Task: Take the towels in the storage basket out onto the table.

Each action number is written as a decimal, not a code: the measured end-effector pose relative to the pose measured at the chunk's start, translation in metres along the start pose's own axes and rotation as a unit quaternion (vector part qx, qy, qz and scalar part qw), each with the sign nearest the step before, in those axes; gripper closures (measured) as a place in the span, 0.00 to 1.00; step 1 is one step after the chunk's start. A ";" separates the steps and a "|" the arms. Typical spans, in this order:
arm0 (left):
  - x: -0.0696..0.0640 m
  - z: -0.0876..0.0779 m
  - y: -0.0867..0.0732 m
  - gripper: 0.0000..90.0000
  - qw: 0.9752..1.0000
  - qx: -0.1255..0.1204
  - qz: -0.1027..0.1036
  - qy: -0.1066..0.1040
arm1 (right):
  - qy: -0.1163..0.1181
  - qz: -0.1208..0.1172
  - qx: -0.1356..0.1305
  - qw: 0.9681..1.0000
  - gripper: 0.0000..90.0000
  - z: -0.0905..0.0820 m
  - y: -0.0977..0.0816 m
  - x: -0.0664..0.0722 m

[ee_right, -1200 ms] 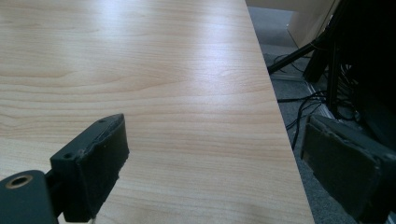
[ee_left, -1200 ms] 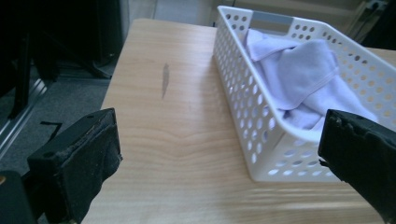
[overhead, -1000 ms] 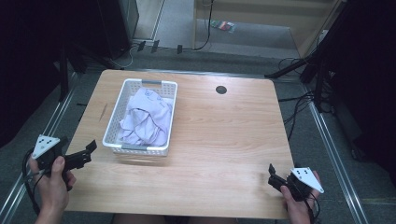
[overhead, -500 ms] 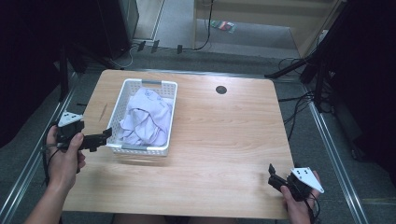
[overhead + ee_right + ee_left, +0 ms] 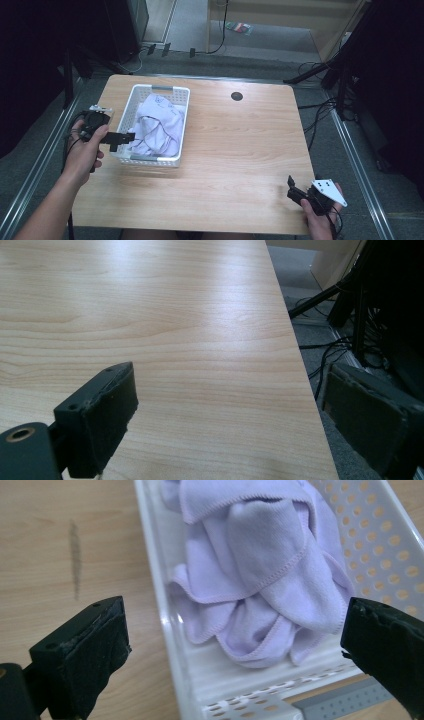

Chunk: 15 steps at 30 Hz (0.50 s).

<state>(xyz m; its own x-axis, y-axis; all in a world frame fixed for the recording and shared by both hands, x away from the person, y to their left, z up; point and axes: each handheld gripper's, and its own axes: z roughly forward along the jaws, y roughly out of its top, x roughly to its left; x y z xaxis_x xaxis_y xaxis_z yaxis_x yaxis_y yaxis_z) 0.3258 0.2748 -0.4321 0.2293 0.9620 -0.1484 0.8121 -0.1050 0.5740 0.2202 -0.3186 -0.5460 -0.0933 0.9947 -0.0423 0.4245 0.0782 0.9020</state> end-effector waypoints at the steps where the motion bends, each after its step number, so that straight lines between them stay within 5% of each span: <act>1: -0.001 0.004 0.005 0.00 1.000 0.017 0.001 -0.003 | 0.001 -0.001 0.000 1.000 0.09 0.000 0.000 0.000; 3: -0.007 0.011 0.016 0.00 0.999 0.045 0.009 -0.001 | 0.000 -0.001 0.000 1.000 0.09 0.000 0.000 0.000; 8: -0.018 0.019 0.029 0.00 0.998 0.068 0.010 0.003 | 0.000 0.000 0.000 1.000 0.09 0.000 0.000 0.000; 9: -0.023 0.024 0.036 0.00 0.996 0.090 0.017 0.003 | 0.000 0.000 0.000 1.000 0.09 0.000 0.000 0.000; 15: -0.034 0.038 0.049 0.00 0.994 0.111 0.011 0.015 | 0.001 0.000 -0.001 1.000 0.09 0.000 0.000 0.000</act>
<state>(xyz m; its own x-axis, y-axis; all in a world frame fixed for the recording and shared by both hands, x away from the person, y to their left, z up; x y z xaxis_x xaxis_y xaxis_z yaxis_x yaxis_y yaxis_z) 0.3781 0.2279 -0.4295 0.2342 0.9658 -0.1113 0.9060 -0.1753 0.3852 0.2200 -0.3188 -0.5460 -0.0957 0.9945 -0.0421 0.4225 0.0789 0.9029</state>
